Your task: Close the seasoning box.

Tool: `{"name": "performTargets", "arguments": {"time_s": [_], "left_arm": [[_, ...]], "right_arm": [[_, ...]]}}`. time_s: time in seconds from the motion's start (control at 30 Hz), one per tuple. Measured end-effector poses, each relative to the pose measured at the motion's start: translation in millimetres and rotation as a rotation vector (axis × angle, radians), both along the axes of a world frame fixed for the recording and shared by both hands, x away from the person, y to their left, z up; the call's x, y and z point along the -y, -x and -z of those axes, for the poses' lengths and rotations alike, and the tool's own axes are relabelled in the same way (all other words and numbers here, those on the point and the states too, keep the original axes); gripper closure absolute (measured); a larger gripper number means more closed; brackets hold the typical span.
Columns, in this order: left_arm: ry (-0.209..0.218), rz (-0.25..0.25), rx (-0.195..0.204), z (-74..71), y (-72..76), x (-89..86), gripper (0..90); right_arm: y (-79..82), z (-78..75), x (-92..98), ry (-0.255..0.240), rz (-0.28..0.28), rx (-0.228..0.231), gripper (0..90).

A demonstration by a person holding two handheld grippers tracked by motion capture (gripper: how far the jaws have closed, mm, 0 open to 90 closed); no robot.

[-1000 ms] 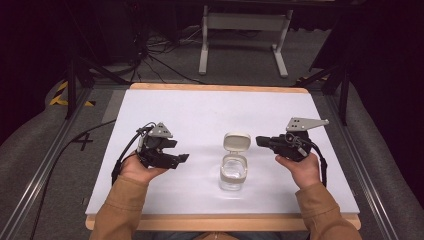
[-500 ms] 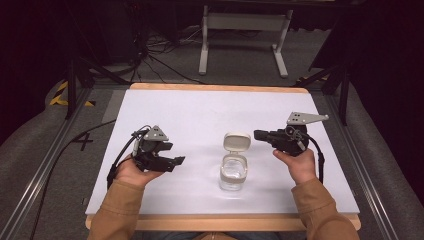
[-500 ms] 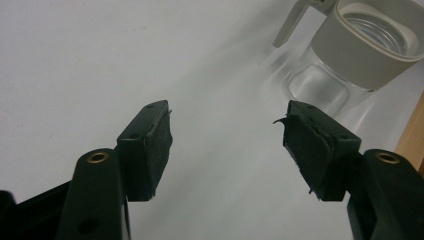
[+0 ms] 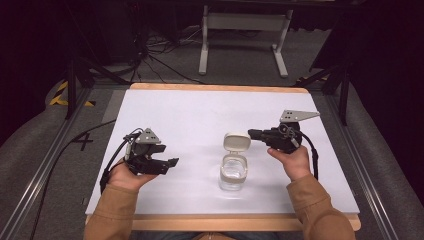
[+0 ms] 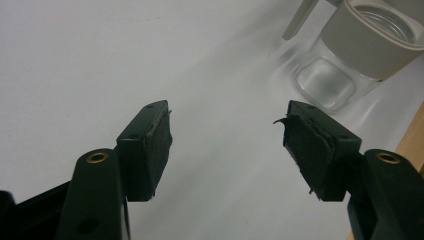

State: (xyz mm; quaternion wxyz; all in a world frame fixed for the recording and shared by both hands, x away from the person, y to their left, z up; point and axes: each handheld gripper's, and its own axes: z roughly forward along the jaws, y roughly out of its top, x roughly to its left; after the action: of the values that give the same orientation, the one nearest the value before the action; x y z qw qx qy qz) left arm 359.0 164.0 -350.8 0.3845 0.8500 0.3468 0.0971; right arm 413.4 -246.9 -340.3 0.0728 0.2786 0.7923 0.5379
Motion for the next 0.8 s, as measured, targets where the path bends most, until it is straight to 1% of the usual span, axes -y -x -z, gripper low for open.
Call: {"name": "performTargets", "arguments": {"time_s": [0.2, 0.3, 0.33, 0.4, 0.6, 0.63, 0.73, 0.8], "left_arm": [[0.003, 0.001, -0.001, 0.2, -0.5, 0.4, 35.6], [-0.002, 0.009, 0.008, 0.4, -1.5, 0.9, 35.5], [-0.008, 0.011, 0.0, -0.1, -1.4, 1.0, 35.5], [0.004, 0.004, 0.002, 0.7, -1.3, 2.3, 35.5], [-0.004, 0.019, 0.005, 0.2, -3.0, 2.9, 35.3], [0.004, 0.009, 0.0, 0.5, -2.6, 4.2, 35.3], [-0.002, 0.02, 0.003, 0.1, -4.2, 5.4, 35.2], [0.002, 0.026, 0.002, 0.1, -5.4, 7.2, 35.2]], "right_arm": [[1.6, -0.7, -1.4, 0.006, -0.005, 0.004, 88.1], [2.7, -1.2, -1.6, 0.01, -0.008, 0.01, 88.1], [3.1, -1.4, -1.7, 0.011, -0.008, 0.01, 88.1], [3.8, -2.0, -1.7, 0.012, -0.01, 0.011, 88.1], [6.4, -3.1, -2.2, 0.023, -0.012, 0.023, 88.3], [7.1, -3.4, -2.3, 0.025, -0.013, 0.021, 88.3], [9.7, -4.3, -2.6, 0.036, -0.02, 0.03, 88.3], [11.9, -5.0, -3.0, 0.041, -0.026, 0.03, 88.3]]}}
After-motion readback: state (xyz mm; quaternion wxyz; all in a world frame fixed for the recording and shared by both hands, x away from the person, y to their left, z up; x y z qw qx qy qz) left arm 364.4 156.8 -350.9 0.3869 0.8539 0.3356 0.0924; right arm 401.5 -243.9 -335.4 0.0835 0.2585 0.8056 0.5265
